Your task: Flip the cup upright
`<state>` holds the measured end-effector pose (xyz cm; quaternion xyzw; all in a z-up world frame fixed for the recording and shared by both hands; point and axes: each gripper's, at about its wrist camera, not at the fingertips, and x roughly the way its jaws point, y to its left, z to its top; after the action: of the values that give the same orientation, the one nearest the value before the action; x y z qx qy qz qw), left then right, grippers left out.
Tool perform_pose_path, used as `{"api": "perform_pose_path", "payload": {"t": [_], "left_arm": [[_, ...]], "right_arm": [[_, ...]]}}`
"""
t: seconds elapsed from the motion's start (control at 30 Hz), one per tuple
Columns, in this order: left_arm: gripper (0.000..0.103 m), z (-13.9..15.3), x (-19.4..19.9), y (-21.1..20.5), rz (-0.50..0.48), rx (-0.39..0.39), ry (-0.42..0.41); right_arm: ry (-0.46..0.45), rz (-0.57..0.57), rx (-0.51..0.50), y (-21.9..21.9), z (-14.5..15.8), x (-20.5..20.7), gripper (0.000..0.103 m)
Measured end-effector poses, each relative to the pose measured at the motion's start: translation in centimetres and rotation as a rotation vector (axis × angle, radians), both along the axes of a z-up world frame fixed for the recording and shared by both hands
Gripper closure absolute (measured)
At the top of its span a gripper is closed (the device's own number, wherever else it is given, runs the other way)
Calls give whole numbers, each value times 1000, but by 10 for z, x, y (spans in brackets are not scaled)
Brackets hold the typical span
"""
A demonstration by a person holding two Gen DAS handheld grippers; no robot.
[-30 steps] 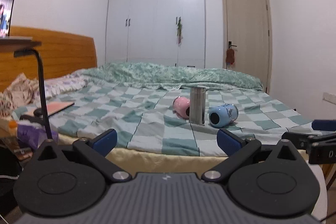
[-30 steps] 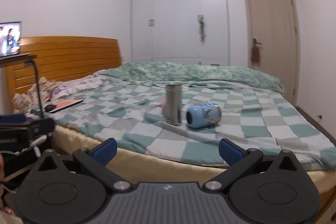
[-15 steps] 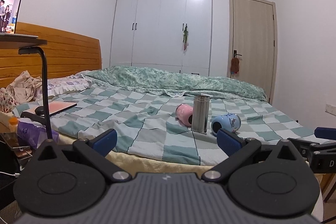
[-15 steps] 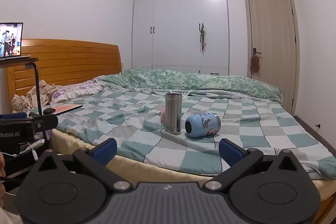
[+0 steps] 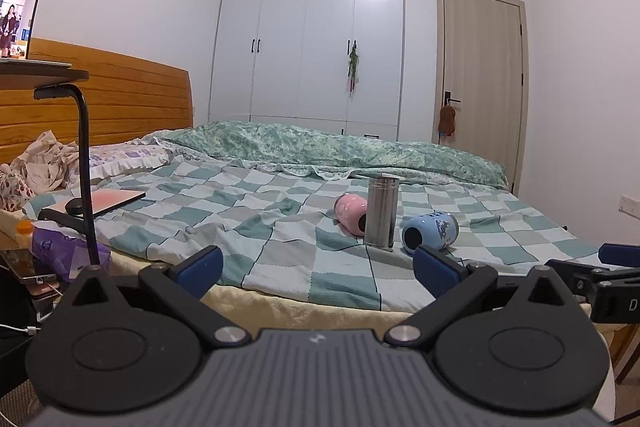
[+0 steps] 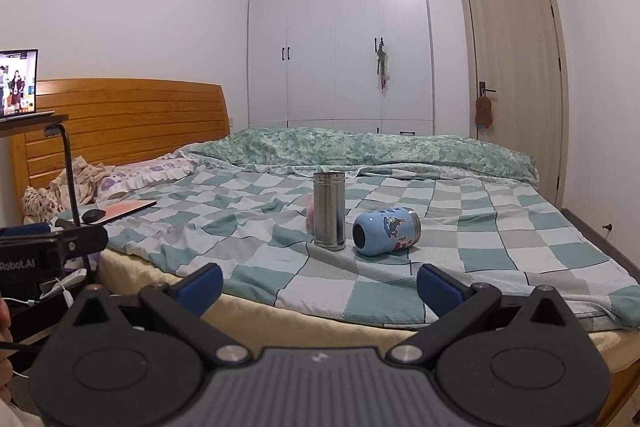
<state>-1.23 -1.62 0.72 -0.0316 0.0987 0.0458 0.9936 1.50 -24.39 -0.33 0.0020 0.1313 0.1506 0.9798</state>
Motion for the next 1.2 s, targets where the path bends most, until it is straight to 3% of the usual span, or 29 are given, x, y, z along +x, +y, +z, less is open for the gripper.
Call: {"api": "perform_pose_path", "payload": {"t": [1.2], "left_arm": [[0, -1, 0, -2, 4, 1, 10]], "right_arm": [[16, -9, 11, -3, -3, 1, 0]]}}
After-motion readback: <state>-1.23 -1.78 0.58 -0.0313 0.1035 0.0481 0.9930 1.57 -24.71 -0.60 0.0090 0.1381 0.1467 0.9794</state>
